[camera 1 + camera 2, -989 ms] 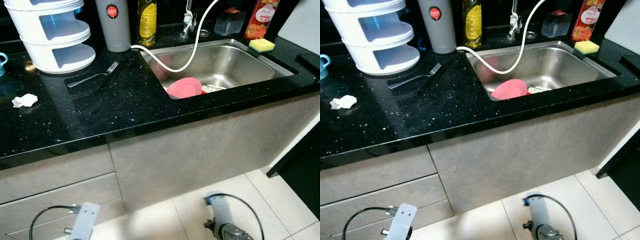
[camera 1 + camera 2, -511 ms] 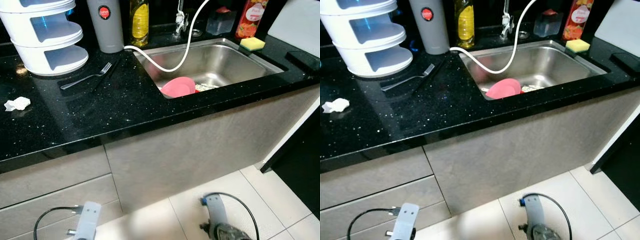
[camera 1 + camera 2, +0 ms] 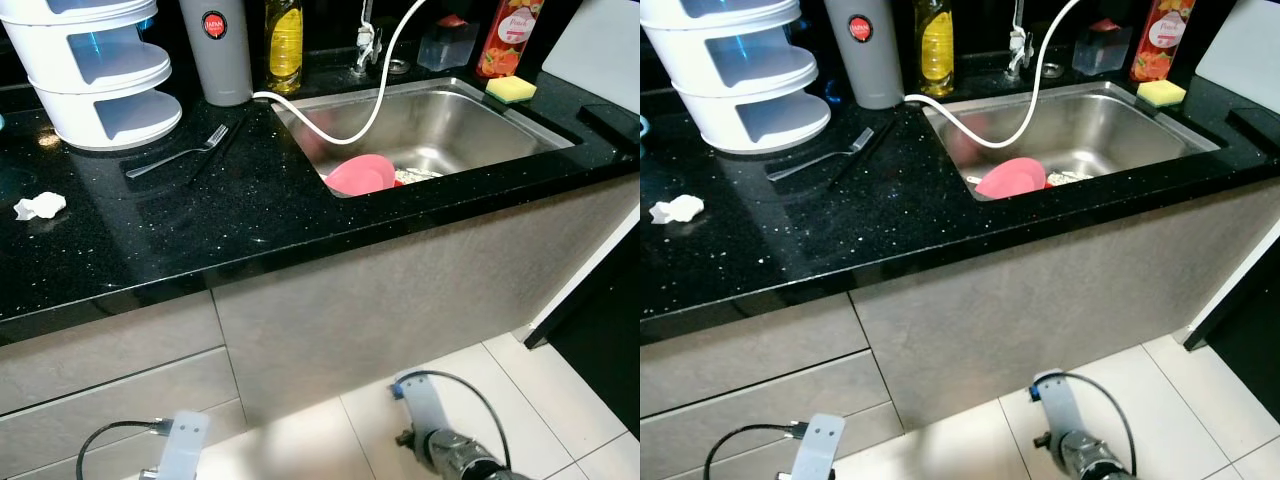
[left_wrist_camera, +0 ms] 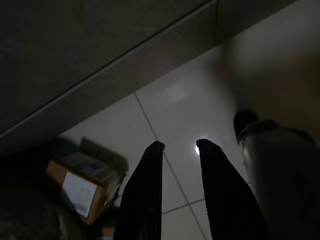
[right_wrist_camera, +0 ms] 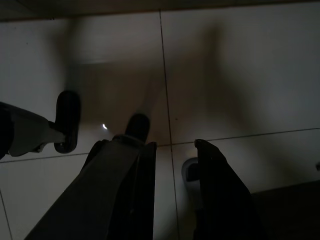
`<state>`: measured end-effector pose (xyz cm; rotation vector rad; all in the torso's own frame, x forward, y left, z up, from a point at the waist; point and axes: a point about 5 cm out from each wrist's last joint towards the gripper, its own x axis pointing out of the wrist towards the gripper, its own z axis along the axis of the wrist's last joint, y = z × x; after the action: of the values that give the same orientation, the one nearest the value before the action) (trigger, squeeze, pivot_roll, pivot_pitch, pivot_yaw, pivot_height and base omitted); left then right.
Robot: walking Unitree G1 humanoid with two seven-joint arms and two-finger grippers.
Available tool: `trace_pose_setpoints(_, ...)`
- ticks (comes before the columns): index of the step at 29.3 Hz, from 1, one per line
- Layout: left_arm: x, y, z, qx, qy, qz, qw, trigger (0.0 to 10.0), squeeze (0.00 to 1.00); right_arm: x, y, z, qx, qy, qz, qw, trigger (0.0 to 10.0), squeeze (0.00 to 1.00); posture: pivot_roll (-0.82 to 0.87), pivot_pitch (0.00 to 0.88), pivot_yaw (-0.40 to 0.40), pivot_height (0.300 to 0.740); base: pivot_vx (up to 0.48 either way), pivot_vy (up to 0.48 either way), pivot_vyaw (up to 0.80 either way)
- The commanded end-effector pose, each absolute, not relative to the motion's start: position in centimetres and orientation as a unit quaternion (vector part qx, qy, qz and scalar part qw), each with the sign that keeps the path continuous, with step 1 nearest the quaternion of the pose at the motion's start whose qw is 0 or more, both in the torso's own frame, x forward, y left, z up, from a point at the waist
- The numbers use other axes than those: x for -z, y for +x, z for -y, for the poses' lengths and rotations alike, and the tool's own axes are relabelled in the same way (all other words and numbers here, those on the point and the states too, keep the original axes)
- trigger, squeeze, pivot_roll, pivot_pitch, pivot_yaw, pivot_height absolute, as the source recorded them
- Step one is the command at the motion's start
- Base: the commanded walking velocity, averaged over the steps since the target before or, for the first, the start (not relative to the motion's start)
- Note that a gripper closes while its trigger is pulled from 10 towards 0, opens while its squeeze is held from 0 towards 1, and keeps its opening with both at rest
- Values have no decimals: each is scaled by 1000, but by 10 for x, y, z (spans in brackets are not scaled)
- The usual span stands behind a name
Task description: Kitchen organization
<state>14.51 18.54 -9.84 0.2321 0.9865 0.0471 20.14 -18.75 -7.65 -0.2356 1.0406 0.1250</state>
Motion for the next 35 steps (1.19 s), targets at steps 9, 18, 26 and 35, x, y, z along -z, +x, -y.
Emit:
trace_pose_setpoints(9,101,136,-191,-27,115,-482,868,10000,0,79,195,189,-65,-110,-494,860,10000,0,-40,0,8,740,0,0,0)
trace_pose_setpoints(18,101,136,-192,-28,114,-481,869,10000,0,81,192,190,-63,-112,-496,859,10000,0,-36,0,5,740,0,0,0)
trace_pose_setpoints(26,100,124,-213,-54,106,-477,871,10000,0,82,186,195,-39,-82,-473,876,10000,0,-29,0,6,740,0,0,0)
trace_pose_setpoints(35,98,126,-218,-67,100,-465,877,10000,0,82,183,198,-29,-70,-458,886,10000,0,-21,0,4,740,0,0,0)
